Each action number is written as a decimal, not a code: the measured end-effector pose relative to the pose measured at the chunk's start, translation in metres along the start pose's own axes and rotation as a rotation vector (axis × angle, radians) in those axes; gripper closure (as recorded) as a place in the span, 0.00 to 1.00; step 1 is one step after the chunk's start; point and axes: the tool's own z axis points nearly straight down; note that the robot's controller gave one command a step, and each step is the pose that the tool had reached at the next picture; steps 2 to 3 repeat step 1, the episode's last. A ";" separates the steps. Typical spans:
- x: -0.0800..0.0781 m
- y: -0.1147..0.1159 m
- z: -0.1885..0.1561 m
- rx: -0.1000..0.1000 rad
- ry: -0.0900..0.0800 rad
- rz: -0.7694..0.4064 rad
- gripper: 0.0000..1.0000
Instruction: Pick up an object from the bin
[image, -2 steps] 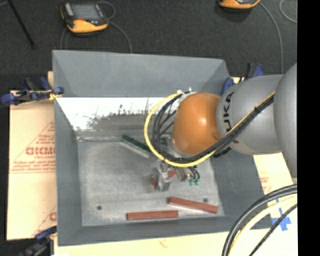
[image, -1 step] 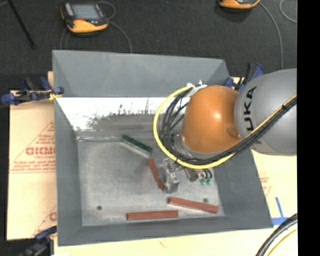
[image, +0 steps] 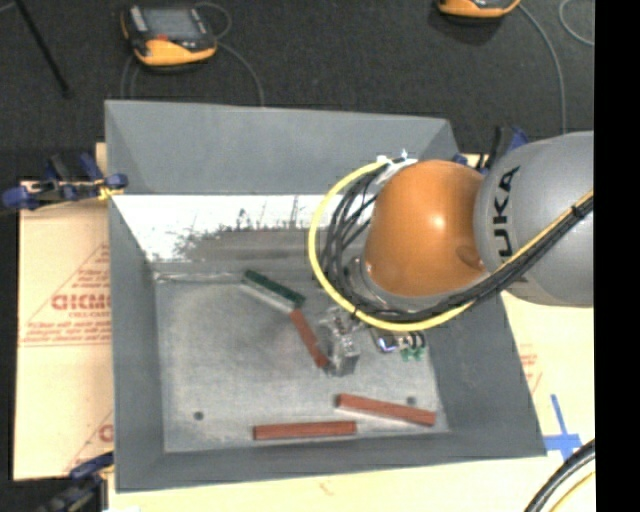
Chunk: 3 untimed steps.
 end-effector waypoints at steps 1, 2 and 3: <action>-0.006 -0.005 -0.040 -0.001 0.009 -0.006 1.00; -0.006 -0.005 -0.040 -0.001 0.009 -0.006 1.00; -0.006 -0.005 -0.040 -0.001 0.009 -0.006 1.00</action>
Offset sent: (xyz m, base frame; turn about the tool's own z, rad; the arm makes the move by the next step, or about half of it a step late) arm 0.0000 0.0000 0.0000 0.0000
